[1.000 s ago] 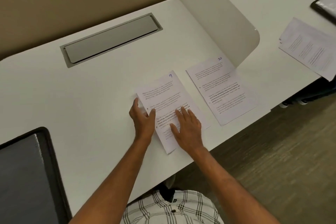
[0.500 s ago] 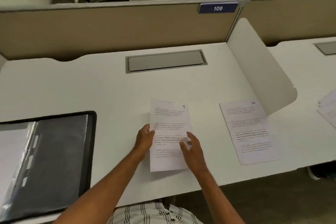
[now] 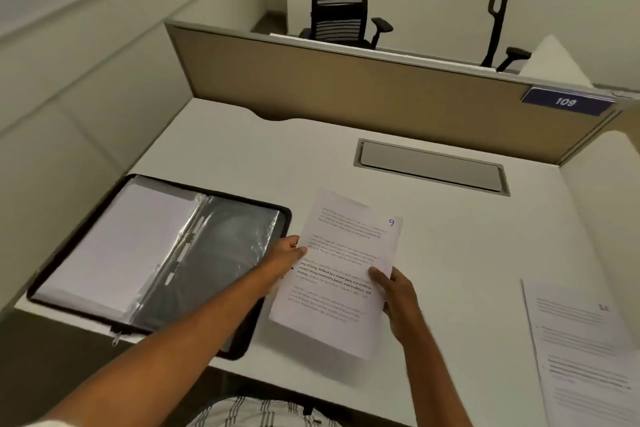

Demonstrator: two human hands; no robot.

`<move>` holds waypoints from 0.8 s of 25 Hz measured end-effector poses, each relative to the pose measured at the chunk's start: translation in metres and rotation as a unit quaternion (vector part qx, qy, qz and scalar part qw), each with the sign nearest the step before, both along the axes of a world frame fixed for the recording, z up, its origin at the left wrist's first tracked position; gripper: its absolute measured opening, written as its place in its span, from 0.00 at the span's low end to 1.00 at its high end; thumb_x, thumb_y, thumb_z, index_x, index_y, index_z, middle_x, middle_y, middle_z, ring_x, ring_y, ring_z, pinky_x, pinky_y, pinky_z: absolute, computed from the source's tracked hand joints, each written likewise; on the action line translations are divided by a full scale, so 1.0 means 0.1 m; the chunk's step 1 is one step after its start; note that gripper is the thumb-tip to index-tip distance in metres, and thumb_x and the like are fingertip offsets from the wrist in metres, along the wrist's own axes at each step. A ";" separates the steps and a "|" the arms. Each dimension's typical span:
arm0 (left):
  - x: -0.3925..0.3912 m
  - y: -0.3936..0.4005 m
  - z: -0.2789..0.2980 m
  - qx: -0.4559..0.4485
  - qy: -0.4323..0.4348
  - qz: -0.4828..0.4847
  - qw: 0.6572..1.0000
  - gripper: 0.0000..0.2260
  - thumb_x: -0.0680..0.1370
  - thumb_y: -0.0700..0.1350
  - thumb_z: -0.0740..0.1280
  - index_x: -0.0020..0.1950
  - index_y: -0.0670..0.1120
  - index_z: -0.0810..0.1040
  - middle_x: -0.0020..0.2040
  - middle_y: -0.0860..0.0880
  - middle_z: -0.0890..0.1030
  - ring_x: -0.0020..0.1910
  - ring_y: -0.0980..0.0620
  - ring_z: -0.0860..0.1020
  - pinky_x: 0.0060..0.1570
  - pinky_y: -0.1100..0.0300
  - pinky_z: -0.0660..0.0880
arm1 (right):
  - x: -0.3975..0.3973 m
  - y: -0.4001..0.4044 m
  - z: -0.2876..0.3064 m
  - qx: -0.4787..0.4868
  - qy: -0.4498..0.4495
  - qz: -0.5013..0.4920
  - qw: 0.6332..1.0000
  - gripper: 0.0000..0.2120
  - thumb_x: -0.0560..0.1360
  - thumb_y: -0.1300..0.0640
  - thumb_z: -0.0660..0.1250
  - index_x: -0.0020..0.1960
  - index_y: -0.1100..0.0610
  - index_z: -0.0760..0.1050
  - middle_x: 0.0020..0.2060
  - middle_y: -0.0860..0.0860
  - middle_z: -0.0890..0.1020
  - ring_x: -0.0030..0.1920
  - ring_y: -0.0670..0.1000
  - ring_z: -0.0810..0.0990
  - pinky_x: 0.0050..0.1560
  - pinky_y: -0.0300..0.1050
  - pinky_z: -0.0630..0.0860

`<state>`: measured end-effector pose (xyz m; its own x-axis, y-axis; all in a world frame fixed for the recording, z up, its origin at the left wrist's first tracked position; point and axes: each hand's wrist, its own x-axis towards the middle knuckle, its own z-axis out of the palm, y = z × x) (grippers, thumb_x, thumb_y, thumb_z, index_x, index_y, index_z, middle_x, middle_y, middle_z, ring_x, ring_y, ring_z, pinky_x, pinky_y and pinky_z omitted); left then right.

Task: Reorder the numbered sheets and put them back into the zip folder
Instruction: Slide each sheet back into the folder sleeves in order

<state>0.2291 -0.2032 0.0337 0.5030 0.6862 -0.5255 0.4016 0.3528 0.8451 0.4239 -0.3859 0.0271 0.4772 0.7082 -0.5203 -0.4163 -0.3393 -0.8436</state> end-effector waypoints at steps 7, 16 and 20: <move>-0.85 0.82 0.12 -0.007 -0.018 0.021 1.000 0.08 0.84 0.41 0.64 0.60 0.49 0.80 0.56 0.46 0.86 0.52 0.47 0.86 0.54 0.48 0.82 | -0.67 0.94 0.08 -0.025 -0.064 0.117 0.991 0.14 0.80 0.55 0.72 0.65 0.56 0.81 0.55 0.51 0.88 0.52 0.54 0.89 0.47 0.50 0.85; -1.51 1.83 -0.20 0.183 0.090 -0.037 0.978 0.10 0.83 0.43 0.64 0.63 0.48 0.79 0.58 0.50 0.83 0.52 0.54 0.82 0.45 0.66 0.77 | -1.34 1.88 -0.29 -0.060 -0.131 0.101 0.984 0.15 0.81 0.54 0.72 0.66 0.54 0.79 0.58 0.51 0.86 0.52 0.52 0.88 0.49 0.50 0.85; -1.63 2.25 -0.58 0.419 0.242 -0.183 0.856 0.20 0.82 0.47 0.65 0.74 0.48 0.71 0.72 0.45 0.73 0.69 0.43 0.71 0.63 0.46 0.74 | -1.50 2.06 -0.38 -0.044 -0.129 -0.058 0.989 0.17 0.84 0.53 0.68 0.71 0.55 0.76 0.59 0.49 0.84 0.56 0.48 0.85 0.57 0.49 0.82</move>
<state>0.0659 0.0222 -0.0241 0.6269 0.7675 -0.1342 0.7308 -0.5194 0.4429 0.2741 -0.1797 -0.0111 0.6770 0.5989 -0.4278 -0.2320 -0.3780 -0.8963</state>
